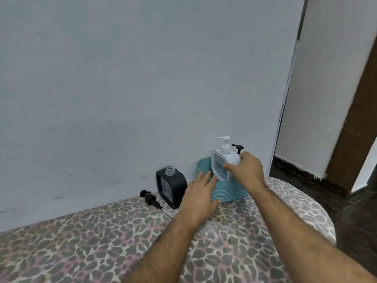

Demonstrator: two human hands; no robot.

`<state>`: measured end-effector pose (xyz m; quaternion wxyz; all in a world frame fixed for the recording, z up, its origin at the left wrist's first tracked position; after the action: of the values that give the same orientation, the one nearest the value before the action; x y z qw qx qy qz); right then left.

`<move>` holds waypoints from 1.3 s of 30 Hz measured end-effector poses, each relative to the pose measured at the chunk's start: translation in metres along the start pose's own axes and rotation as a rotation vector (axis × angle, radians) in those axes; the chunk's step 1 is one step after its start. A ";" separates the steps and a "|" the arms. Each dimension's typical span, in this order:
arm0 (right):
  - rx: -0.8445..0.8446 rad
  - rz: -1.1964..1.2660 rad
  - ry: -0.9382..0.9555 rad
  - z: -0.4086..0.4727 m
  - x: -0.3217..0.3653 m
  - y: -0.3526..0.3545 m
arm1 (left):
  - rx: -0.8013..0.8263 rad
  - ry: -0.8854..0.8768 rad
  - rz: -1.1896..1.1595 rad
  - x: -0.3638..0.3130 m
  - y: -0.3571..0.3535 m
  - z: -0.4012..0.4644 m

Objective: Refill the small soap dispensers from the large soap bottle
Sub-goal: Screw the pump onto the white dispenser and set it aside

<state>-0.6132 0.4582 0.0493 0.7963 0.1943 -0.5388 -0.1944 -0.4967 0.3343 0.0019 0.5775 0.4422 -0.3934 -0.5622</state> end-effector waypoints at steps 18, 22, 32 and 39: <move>0.017 -0.410 0.035 0.000 0.001 -0.026 | -0.036 0.037 -0.092 0.004 -0.005 -0.006; 0.034 -0.385 0.029 0.000 -0.001 -0.025 | -0.027 0.044 -0.125 0.003 -0.006 -0.007; 0.085 -0.339 0.088 0.004 0.003 -0.026 | -0.025 0.039 -0.122 0.004 -0.006 -0.009; 0.099 -0.428 0.093 0.007 0.002 -0.031 | -0.015 0.037 -0.105 0.004 -0.007 -0.010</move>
<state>-0.6219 0.4298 0.0372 0.7504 0.3517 -0.4570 -0.3230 -0.4896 0.3308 -0.0083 0.5579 0.4683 -0.3545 -0.5863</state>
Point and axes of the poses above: each hand's wrist, its own z-axis towards the middle knuckle, its own y-axis out of the back of the hand, x = y × z, the point moved 10 cm from there along z, towards the middle knuckle, and after that the axes turned 11 degrees about z, right-handed, at the moved point
